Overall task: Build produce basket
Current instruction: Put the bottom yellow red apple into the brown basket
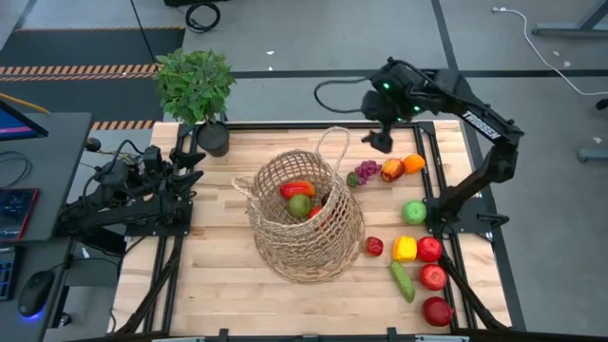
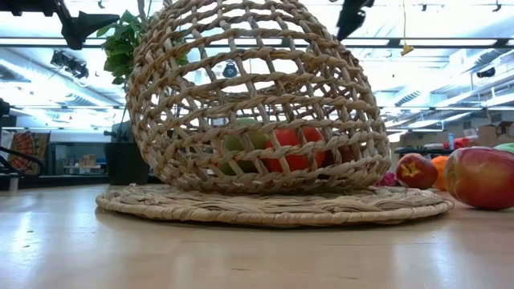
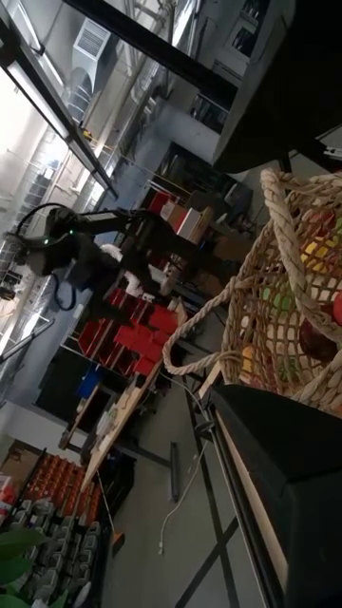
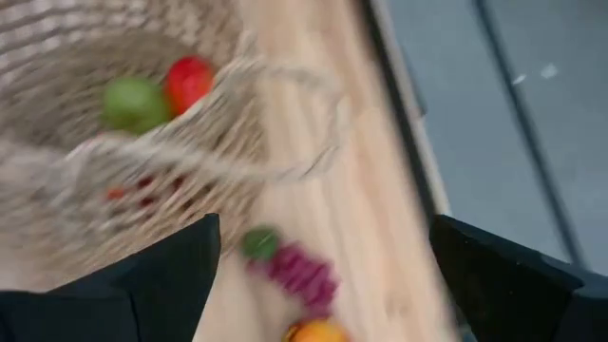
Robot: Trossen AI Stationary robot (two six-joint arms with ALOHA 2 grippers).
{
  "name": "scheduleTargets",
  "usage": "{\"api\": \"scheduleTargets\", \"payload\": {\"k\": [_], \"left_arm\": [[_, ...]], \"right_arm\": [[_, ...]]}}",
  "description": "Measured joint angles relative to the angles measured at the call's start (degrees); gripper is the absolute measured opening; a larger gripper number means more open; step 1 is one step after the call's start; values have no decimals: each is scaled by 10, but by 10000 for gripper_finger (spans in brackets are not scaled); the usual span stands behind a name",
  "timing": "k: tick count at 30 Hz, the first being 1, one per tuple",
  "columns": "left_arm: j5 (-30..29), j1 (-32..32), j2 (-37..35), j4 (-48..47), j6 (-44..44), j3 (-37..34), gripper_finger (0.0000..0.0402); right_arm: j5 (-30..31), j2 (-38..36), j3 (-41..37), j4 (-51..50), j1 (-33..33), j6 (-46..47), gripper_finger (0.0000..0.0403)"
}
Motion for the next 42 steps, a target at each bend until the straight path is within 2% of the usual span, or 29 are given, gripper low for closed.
{"api": "scheduleTargets", "payload": {"k": [6,11,18,21,26,30,35,39,42], "left_arm": [[0,0,0,0,0,0,390],[0,0,0,0,0,0,390],[0,0,0,0,0,0,390],[0,0,0,0,0,0,390],[0,0,0,0,0,0,390],[0,0,0,0,0,0,390],[0,0,0,0,0,0,390],[0,0,0,0,0,0,390],[0,0,0,0,0,0,390]], "right_arm": [[-2,-21,-6,-65,46,85,372],[-29,-47,-66,-61,103,143,371],[-33,-125,-235,45,239,250,370],[-13,-153,-308,104,304,291,370],[44,-166,-408,173,389,317,370],[54,-166,-476,221,425,311,370],[43,-166,-532,278,449,324,369],[33,-166,-550,305,480,350,368],[48,-167,-553,308,510,357,368]]}}
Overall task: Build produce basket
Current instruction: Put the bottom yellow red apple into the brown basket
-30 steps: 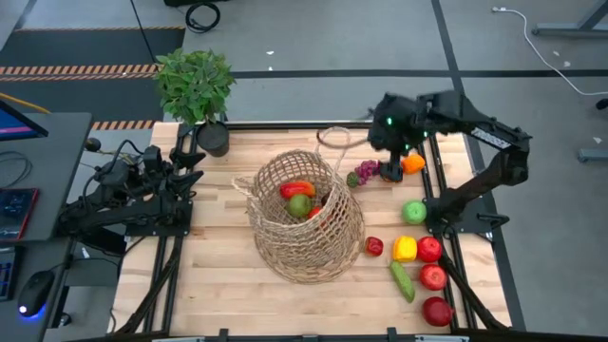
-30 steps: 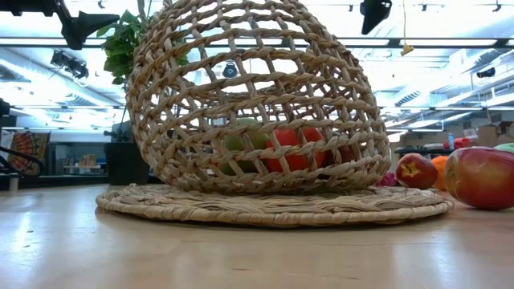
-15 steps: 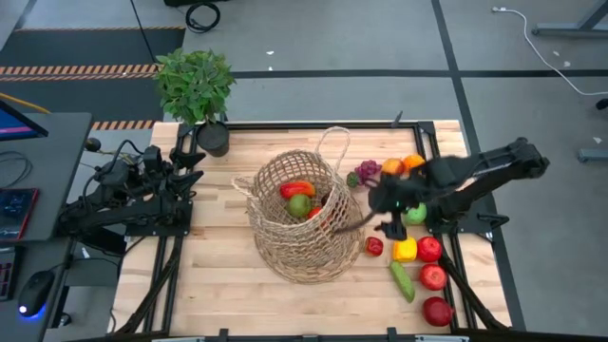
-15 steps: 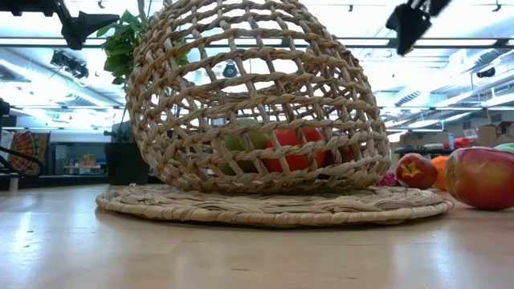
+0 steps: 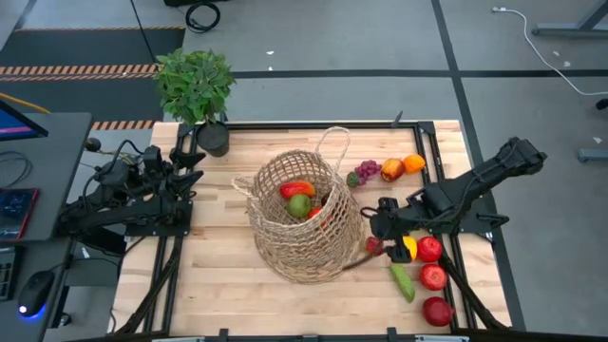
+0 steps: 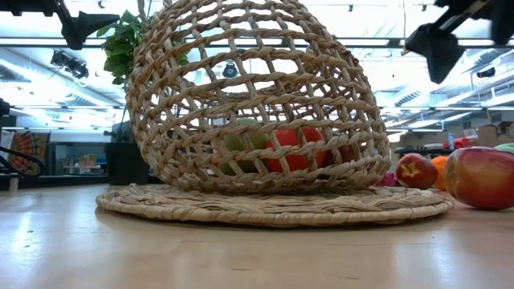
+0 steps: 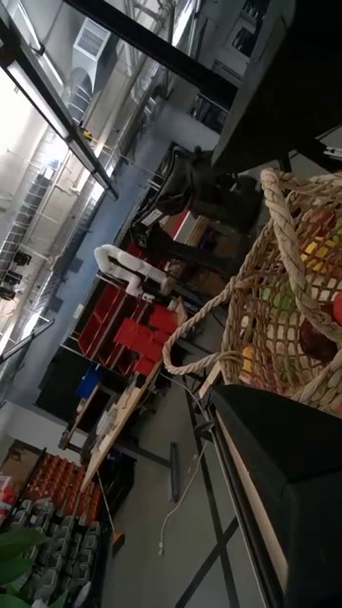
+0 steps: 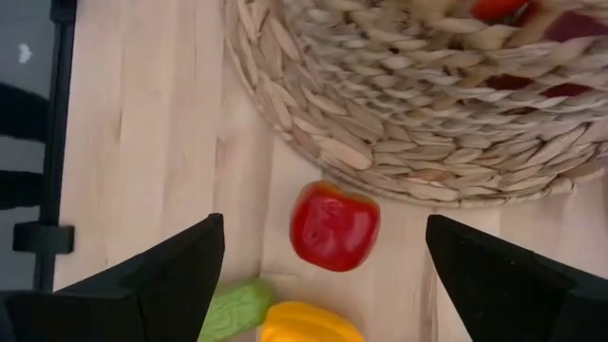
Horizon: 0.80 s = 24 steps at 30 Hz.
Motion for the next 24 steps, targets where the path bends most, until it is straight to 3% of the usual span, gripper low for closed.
{"api": "scheduleTargets", "payload": {"k": [7,15,21,24], "left_arm": [[0,0,0,0,0,0,390],[0,0,0,0,0,0,390],[0,0,0,0,0,0,390],[0,0,0,0,0,0,390]], "right_arm": [[67,-13,0,5,54,28,368],[158,-13,0,8,62,29,368],[163,-13,-40,16,62,39,368],[140,-13,-91,84,62,67,368]]}}
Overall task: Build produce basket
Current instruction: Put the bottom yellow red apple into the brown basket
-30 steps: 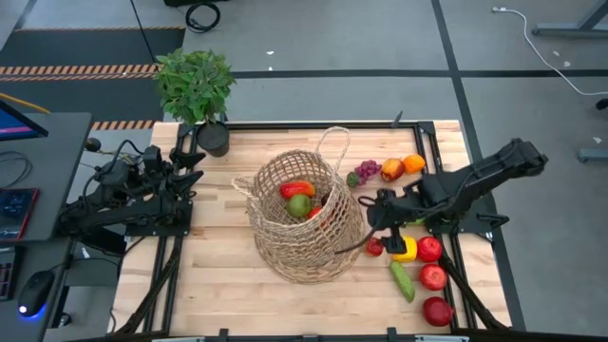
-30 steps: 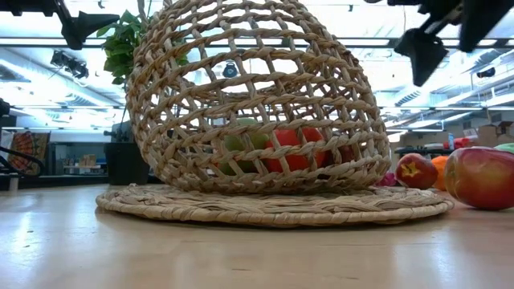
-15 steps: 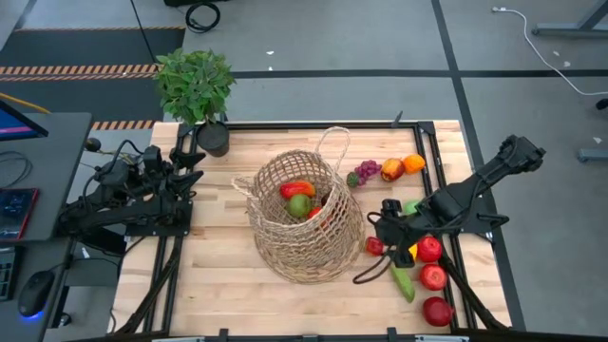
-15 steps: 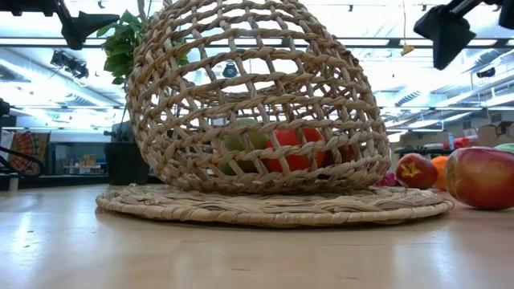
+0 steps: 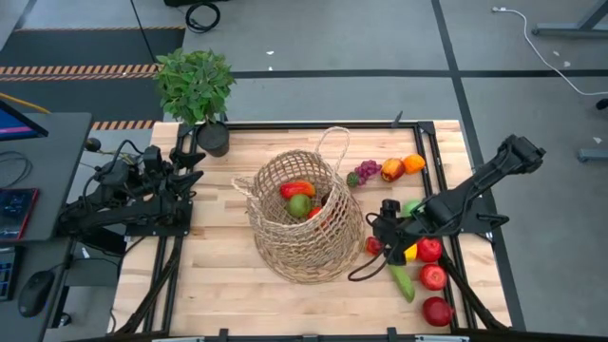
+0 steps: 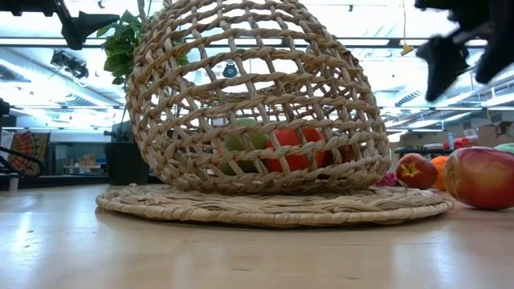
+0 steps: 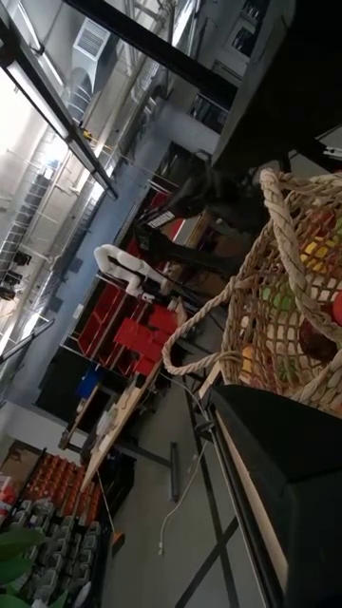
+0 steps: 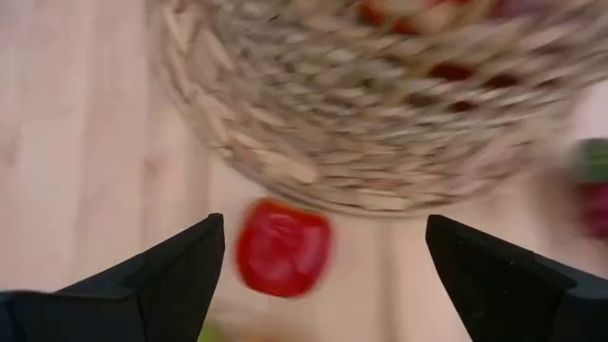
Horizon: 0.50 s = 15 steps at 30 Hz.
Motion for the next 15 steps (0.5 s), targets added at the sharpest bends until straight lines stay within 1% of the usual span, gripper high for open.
{"api": "scheduleTargets", "payload": {"k": [2,4,9,15], "left_arm": [[0,0,0,0,0,0,390],[0,0,0,0,0,0,390],[0,0,0,0,0,0,390],[0,0,0,0,0,0,390]], "right_arm": [[-27,0,-33,60,0,17,368],[-36,0,-58,100,0,34,368],[-3,0,-98,113,0,72,368],[-9,0,-128,152,5,99,368]]}}
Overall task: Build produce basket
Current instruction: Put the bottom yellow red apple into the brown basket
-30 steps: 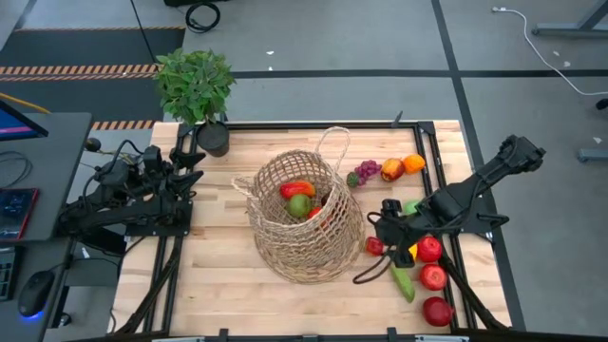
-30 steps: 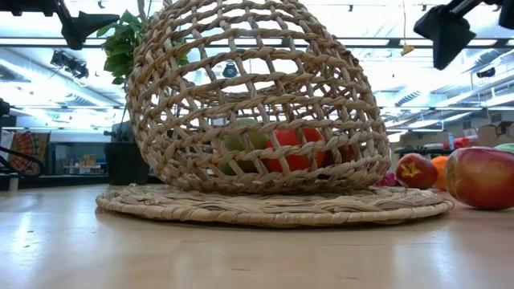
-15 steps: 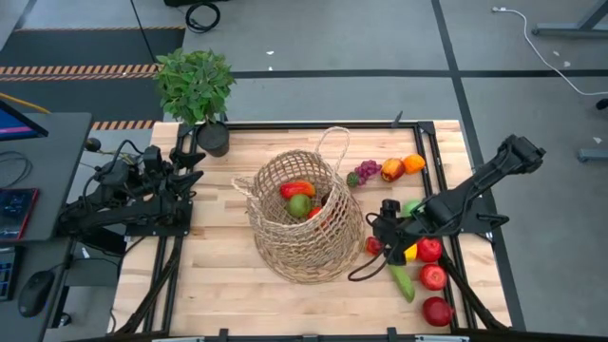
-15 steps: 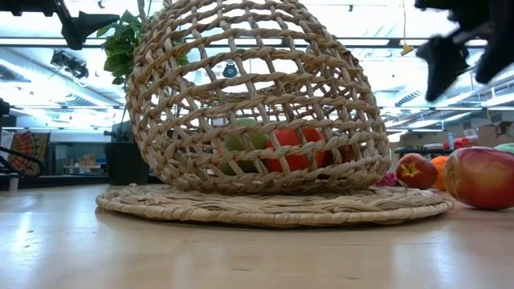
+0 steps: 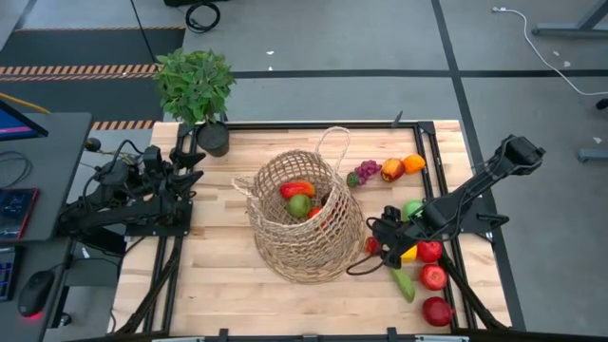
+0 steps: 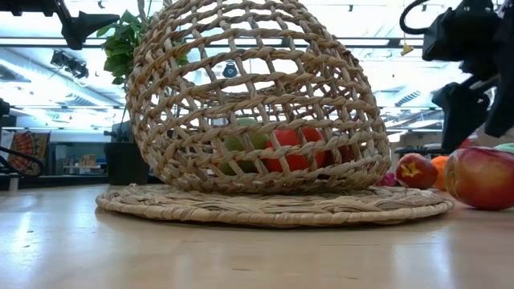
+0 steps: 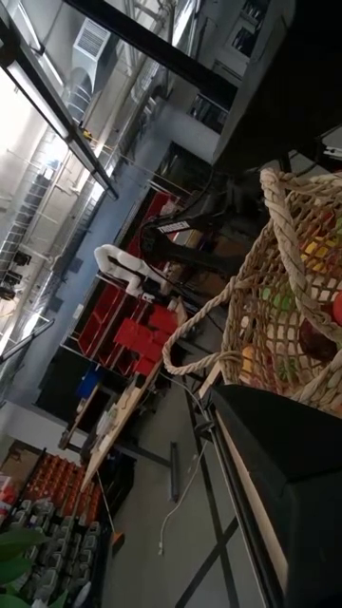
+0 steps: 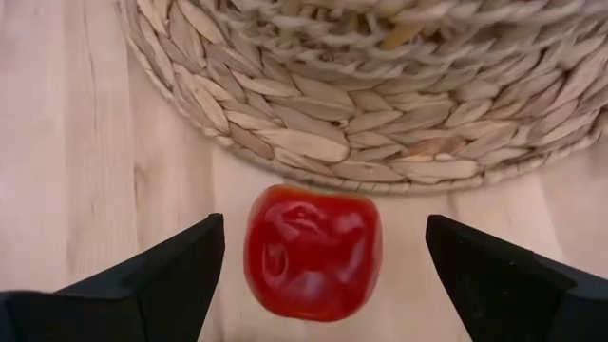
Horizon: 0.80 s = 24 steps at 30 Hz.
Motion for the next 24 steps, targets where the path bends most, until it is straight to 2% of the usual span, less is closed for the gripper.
{"api": "scheduleTargets", "payload": {"k": [11,24], "left_arm": [[0,0,0,0,0,0,390],[0,0,0,0,0,0,390]], "right_arm": [[34,7,-3,14,32,11,368],[47,119,-3,55,51,7,368]]}}
